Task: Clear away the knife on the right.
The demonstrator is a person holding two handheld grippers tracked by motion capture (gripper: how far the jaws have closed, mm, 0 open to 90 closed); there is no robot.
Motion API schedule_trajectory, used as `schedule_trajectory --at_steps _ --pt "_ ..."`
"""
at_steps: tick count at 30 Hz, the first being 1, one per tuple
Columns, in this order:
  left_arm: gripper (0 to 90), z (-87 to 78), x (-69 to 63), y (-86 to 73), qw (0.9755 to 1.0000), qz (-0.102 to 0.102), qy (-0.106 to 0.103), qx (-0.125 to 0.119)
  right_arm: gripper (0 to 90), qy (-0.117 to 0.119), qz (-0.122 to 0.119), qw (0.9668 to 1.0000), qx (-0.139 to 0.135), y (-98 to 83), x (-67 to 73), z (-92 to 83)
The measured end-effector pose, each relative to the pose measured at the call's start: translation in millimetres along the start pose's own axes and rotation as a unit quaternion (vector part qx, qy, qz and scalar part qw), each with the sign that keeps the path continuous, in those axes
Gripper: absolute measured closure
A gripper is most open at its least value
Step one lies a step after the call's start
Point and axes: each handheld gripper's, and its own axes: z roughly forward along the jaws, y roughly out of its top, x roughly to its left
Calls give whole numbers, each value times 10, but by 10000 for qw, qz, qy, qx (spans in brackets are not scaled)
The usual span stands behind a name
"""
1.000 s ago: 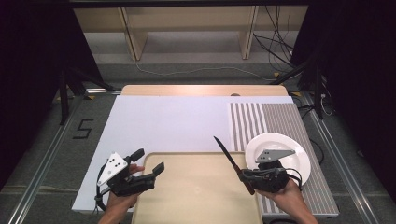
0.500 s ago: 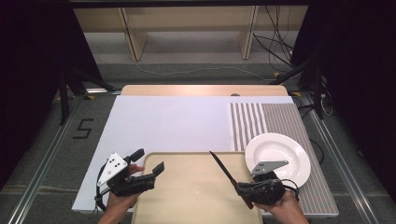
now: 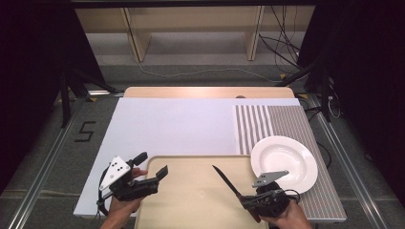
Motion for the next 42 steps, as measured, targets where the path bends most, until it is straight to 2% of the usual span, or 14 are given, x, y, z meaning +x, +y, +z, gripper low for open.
schedule_trajectory --at_steps 15,25,26,28,29,30,31,32,33,34,36,38,42 --pt "125 3 -7 -4 10000 32 -48 -6 776 -129 86 9984 537 -49 16 87" --pt "125 4 -13 -6 10000 55 -45 8 762 -166 -34 9958 899 -54 55 169" --pt "125 5 -12 -6 10000 52 -45 -4 742 -200 -58 9958 892 -49 58 167" --pt "125 6 -13 -7 10000 52 -47 8 573 -165 22 9969 775 -17 48 145" --pt "125 8 -14 -9 10000 56 -42 10 565 -184 54 9975 678 4 42 126" --pt "125 10 -15 -10 10000 58 -41 15 579 -187 20 9985 521 20 40 100" --pt "125 10 -15 -10 10000 58 -41 15 579 -187 20 9985 521 20 40 100" --pt "125 13 -18 -10 10000 73 -46 18 622 -223 -122 9993 267 55 56 63" --pt "125 13 -18 -10 10000 73 -46 18 622 -223 -122 9993 267 55 56 63" --pt "125 13 -21 -11 10000 86 -48 18 675 -268 -298 9990 175 76 90 63" --pt "125 14 -21 -11 10000 81 -48 19 730 -223 -479 9986 86 97 119 85" --pt "125 15 -20 -12 10000 75 -49 22 792 -206 -667 9975 60 123 157 123" --pt "125 12 -19 -11 10000 57 -41 11 857 -113 -847 9962 189 163 213 196"
